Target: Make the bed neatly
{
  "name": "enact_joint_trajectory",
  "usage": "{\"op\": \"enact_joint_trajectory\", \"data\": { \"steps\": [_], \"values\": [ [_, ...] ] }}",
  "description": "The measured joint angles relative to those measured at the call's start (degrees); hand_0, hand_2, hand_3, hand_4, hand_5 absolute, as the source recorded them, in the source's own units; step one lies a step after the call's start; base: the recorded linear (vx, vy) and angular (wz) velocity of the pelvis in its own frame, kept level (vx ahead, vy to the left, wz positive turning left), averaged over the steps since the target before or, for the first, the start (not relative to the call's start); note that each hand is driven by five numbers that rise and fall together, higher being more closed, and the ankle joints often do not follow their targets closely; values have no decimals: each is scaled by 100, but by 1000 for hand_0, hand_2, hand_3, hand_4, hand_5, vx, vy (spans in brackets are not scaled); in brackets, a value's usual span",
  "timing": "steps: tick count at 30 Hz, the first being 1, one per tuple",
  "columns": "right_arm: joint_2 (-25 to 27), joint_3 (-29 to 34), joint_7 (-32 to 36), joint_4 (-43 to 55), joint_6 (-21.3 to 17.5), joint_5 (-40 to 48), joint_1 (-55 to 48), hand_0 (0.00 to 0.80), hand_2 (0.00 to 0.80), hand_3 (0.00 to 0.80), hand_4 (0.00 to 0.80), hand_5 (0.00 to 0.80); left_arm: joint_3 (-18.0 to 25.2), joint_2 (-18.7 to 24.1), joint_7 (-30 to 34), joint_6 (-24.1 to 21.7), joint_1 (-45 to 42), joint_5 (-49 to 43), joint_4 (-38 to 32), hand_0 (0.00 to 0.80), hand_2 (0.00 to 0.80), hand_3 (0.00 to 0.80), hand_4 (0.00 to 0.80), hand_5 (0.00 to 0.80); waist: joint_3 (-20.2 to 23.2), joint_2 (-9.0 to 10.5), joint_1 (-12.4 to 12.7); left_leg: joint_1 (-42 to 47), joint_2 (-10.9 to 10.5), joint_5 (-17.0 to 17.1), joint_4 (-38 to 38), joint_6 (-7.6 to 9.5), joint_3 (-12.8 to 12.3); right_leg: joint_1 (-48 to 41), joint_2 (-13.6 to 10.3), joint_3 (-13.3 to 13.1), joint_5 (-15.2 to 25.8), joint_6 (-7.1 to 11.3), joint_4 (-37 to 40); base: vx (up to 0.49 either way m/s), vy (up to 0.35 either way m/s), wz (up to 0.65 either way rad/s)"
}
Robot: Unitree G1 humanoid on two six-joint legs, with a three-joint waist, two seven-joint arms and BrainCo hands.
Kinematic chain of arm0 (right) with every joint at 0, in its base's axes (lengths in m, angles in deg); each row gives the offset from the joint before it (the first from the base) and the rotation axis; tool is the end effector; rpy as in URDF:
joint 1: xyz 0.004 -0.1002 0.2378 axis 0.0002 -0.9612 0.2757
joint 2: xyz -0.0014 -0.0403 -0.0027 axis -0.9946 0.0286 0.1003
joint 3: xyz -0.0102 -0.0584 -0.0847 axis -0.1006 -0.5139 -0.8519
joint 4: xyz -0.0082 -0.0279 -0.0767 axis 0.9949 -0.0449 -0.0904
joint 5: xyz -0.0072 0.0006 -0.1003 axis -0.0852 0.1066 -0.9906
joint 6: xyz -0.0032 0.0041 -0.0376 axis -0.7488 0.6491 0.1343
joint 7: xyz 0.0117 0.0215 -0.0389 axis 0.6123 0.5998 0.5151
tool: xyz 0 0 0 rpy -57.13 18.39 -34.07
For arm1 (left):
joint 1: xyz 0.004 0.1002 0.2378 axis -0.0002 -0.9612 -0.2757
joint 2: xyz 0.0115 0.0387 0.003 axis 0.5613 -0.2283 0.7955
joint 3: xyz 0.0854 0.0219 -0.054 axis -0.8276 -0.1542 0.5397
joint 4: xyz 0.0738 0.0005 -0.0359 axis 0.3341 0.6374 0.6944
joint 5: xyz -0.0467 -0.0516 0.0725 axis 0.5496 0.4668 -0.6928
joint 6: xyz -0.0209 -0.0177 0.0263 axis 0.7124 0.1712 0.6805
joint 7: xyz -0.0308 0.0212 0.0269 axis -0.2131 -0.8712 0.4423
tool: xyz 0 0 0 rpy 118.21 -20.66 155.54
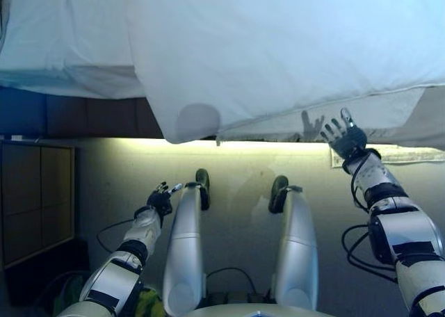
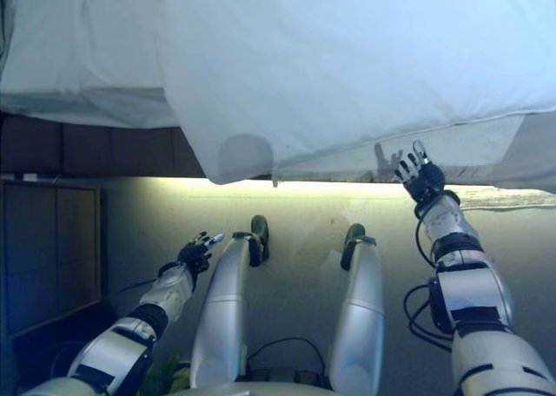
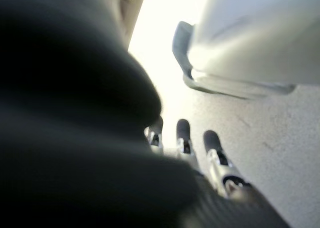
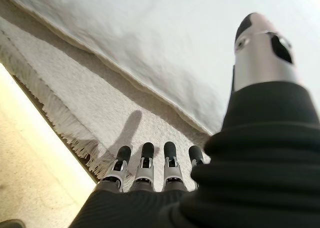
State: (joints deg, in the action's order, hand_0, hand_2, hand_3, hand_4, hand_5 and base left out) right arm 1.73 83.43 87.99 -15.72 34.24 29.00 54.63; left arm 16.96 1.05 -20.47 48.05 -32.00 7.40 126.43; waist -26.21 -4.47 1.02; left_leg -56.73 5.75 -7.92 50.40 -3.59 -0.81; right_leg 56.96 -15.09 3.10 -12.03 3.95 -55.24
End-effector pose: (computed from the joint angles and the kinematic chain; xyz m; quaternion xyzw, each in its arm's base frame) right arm 0.3202 -0.2848 0.1006 0.3301 0.0723 -0.0948 0.9364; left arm 0.2362 0.2042 -0.0381 -0.0818 0.2768 0.0867 0.9535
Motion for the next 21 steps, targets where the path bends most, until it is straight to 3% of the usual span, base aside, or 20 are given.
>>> {"op": "enact_joint_trajectory", "data": {
  "steps": [6, 13, 21],
  "values": [
    [79, -29, 18, 8, 160, 0, 116, 0, 0, 0, 0, 0, 8, -1, -114, -36, -58, 139, -126, 0, 0, 0, 0, 0, -70, -129, 9, -223, 5, -10, 144, -16, 73, 246, 10, -12, -47, -45, -211, 5, 1, 0],
    [258, -102, 17, 220, 255, 2, 351, 0, 0, 0, 0, 0, 107, 5, -125, -182, -197, 441, -315, 0, 0, 0, 0, 0, -87, -141, 39, -421, 5, -18, 233, -29, 92, 460, 39, -11, -83, -89, -337, 32, -7, 1],
    [405, -224, 24, 541, 386, 104, 693, 0, 0, 0, 0, 0, 249, 54, -136, -420, -461, 689, -943, 0, 0, 0, 0, 0, -235, -205, 178, -496, 1, -34, 251, -56, 112, 539, 58, -6, -152, -112, -407, 0, 0, 0]
  ]
}}
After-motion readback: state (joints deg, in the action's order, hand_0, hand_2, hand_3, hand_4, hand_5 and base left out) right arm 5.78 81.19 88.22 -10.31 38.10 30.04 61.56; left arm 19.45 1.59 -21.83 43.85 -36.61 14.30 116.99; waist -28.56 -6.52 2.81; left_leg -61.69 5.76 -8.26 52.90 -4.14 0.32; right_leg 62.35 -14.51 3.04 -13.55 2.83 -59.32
